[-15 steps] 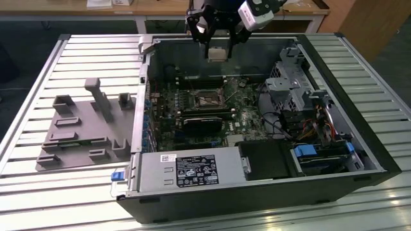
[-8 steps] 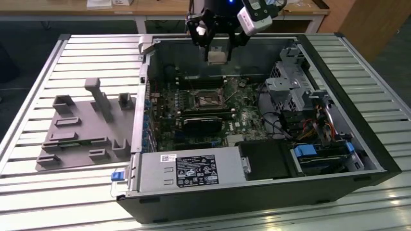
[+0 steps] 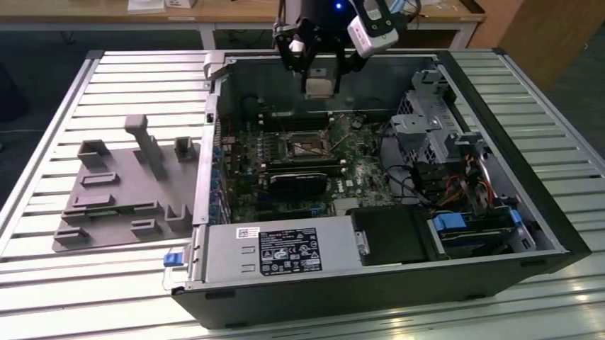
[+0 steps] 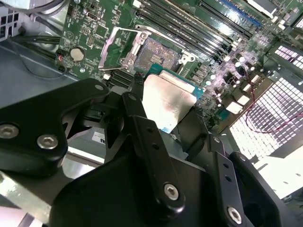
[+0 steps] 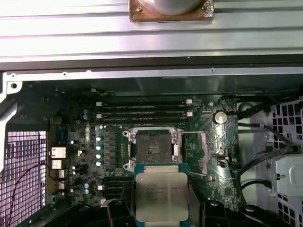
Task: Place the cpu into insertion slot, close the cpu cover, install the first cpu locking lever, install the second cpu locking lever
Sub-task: 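Place the cpu into insertion slot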
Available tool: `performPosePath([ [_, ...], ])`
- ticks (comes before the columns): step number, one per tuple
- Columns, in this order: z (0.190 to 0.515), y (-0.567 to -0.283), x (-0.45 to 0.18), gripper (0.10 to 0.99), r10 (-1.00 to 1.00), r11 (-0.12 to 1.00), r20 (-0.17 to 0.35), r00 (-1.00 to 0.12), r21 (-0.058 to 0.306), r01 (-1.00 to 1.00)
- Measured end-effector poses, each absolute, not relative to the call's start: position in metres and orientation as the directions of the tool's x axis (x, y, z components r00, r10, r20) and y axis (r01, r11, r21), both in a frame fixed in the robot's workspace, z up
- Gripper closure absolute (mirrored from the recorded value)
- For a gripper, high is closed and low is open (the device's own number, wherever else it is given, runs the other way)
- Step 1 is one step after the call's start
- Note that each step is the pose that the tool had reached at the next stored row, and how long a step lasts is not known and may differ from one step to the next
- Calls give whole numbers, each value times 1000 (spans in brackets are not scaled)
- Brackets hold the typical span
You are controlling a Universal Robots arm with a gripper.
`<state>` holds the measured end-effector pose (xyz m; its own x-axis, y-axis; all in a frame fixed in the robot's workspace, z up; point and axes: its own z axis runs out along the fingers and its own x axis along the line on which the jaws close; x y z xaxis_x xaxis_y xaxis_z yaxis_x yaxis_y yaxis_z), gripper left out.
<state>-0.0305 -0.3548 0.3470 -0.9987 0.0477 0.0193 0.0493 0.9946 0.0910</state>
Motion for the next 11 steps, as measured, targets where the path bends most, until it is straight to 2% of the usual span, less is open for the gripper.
performPosePath([
  [11,336,-355,-30,549,221,971,19,-975,91,222],
])
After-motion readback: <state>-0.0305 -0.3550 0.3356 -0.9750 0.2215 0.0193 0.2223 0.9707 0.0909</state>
